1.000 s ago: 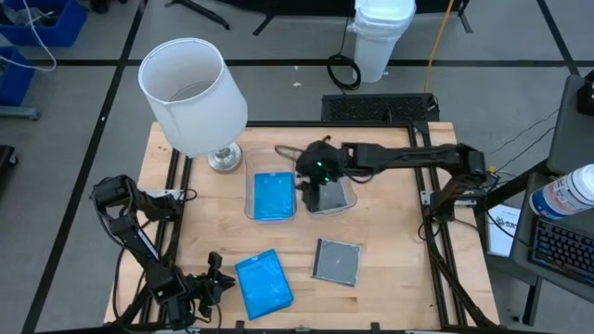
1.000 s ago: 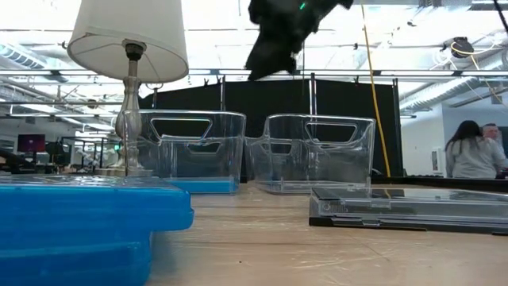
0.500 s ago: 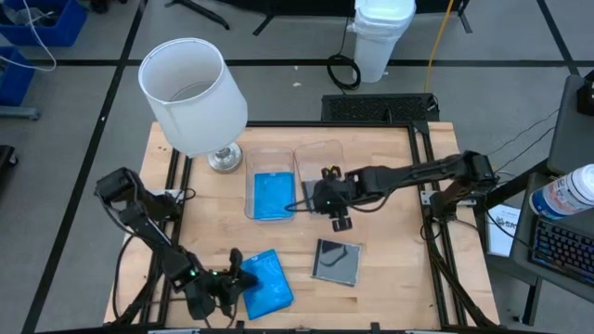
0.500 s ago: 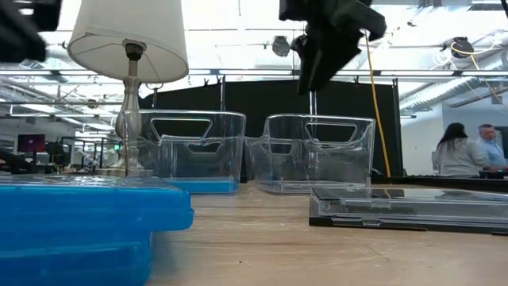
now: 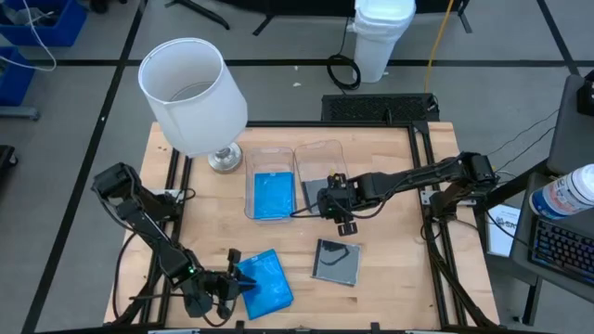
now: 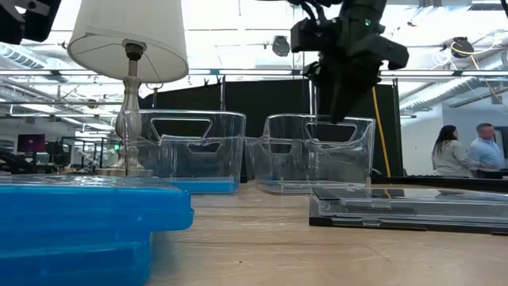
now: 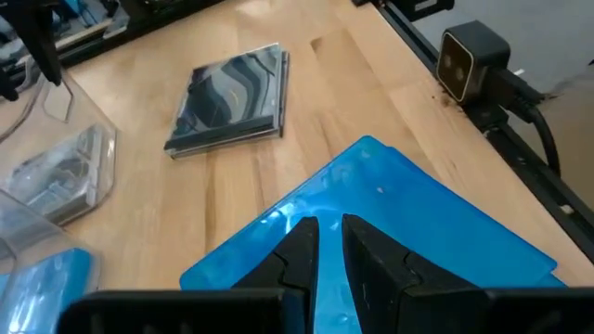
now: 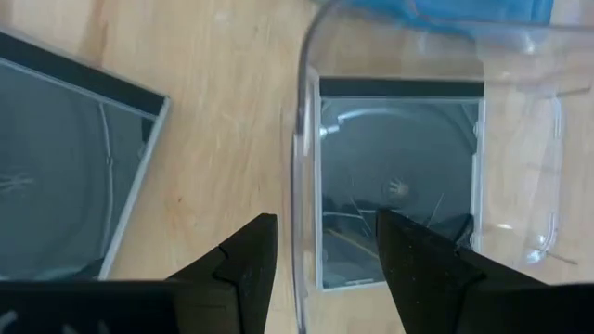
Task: Pick & place jewel cases by type
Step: Adjust the right transparent bin on the table
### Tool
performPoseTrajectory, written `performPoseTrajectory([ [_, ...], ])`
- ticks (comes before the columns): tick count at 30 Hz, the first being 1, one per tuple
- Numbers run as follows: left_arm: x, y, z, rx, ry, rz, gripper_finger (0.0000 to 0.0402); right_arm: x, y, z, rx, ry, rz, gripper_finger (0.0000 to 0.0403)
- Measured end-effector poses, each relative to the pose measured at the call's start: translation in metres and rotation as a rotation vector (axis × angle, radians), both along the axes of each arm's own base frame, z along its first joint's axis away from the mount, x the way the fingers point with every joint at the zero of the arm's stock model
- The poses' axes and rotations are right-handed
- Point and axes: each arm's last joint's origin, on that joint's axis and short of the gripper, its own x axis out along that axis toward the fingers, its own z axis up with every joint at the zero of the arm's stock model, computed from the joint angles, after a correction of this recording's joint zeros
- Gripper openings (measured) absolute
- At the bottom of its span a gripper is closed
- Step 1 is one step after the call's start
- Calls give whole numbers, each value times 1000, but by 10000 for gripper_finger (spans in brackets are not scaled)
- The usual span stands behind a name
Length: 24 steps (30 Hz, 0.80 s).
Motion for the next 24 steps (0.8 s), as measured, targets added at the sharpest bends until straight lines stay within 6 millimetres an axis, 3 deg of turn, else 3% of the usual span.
performPoseTrajectory([
  [6,-4,-3,0,-2,2,-13,60,0,-1,-6,25,-21,-39,156],
  [16,-4,-3,0,23,-2,-17,60,-9,-2,-33,48,-2,-120,15],
  [24,-4,-3,0,25,-2,-18,60,-9,-2,-34,100,-27,-276,6],
])
